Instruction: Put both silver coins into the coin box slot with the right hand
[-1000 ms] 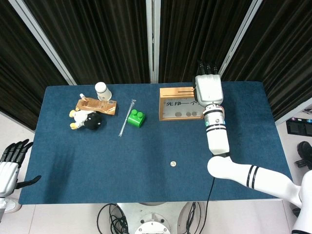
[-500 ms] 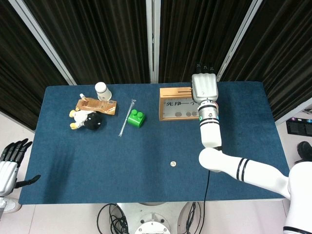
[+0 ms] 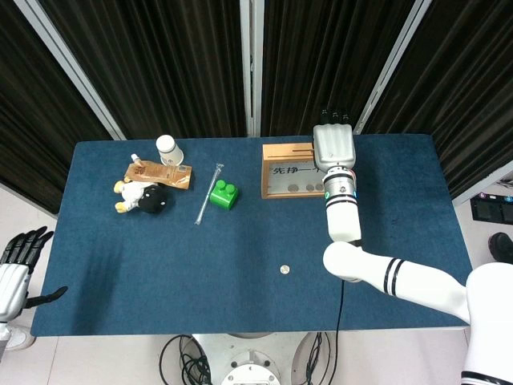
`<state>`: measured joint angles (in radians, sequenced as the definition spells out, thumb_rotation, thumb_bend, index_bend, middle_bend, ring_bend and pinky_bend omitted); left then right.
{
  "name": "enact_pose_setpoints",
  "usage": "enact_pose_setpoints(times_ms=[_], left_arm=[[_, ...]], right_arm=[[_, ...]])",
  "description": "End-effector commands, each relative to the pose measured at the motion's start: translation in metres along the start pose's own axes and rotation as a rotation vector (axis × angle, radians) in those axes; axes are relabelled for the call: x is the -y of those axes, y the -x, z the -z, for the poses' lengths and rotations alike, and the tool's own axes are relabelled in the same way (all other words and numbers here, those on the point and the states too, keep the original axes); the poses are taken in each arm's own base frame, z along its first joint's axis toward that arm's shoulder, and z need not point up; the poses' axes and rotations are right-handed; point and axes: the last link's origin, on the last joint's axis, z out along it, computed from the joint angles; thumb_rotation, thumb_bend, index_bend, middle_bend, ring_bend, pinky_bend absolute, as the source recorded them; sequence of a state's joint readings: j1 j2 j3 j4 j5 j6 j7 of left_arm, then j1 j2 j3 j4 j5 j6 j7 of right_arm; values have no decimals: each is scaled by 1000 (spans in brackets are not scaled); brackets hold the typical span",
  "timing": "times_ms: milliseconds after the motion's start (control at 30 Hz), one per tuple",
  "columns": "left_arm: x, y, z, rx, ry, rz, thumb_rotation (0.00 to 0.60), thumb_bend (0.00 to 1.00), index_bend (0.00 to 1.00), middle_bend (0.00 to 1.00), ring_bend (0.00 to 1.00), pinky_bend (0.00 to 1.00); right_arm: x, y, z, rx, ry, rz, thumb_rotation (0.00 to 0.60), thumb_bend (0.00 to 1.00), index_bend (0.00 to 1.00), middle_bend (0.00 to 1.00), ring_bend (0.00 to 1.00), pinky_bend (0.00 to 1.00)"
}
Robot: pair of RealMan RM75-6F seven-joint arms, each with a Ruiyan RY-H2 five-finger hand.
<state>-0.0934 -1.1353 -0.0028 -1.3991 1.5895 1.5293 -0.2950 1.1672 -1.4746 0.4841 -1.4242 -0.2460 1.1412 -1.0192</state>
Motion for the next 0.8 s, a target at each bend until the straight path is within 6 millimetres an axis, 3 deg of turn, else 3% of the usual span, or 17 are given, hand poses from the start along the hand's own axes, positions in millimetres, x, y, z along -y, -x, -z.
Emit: enact_pose_setpoints(times_ms=[33, 333, 433, 567, 667, 800], left_arm=[[0, 0, 0, 1, -1, -1, 600, 84, 64, 11, 0, 0], [1, 1, -1, 4, -4, -2, 600, 84, 64, 11, 0, 0], [1, 1, -1, 4, -5, -3, 600, 84, 64, 11, 0, 0], [1, 1, -1, 3, -6, -3, 600, 85, 64, 11, 0, 0], [1, 0, -1, 2, -5, -4, 600, 84, 64, 11, 0, 0], [1, 0, 0, 0, -7, -4, 600, 84, 64, 11, 0, 0]], right_arm=[[0, 0, -1, 1, 1, 0, 600, 395, 741, 28, 0, 0], [0, 1, -2, 8, -4, 0, 600, 394, 715, 26, 0, 0], [-1, 0, -2, 12, -9, 0, 600, 393, 564, 17, 0, 0], [-2, 1, -1, 25, -9, 3, 600, 391, 241, 2, 0, 0], [-4, 0, -1, 26, -12, -5, 600, 388, 65, 0, 0, 0], [-6, -3, 0, 18, -24, -19, 600, 384, 0, 0, 0, 0]])
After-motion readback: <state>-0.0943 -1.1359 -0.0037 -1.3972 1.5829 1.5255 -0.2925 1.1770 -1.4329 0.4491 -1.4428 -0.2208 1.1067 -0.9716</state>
